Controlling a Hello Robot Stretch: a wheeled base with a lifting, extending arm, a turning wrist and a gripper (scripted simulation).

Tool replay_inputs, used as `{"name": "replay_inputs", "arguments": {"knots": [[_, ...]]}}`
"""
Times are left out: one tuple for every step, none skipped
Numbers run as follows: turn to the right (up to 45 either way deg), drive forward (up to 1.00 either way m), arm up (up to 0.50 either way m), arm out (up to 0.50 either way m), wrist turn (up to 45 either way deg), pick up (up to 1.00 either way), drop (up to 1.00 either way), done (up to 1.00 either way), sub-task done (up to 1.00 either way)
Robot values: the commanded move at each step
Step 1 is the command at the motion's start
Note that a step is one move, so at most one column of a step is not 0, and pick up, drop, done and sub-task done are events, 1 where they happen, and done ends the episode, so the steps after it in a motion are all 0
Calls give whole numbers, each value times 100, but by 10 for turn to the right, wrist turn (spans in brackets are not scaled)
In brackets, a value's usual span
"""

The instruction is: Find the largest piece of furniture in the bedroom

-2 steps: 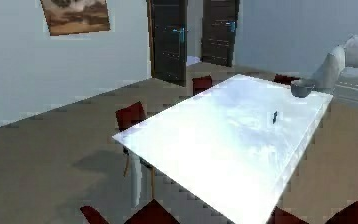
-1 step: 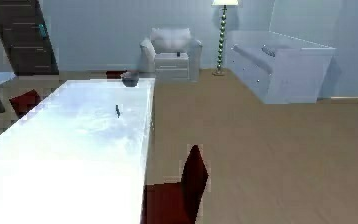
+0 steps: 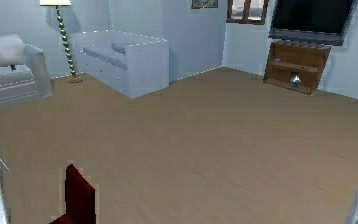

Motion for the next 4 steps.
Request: {"name": "replay_inputs", "arguments": {"knots": [[0,80,0,0,0,0,0,0,0],[270,0,0,0,0,0,0,0,0],[0,5,0,0,0,0,0,0,0],[-450,0,0,0,0,0,0,0,0]]}}
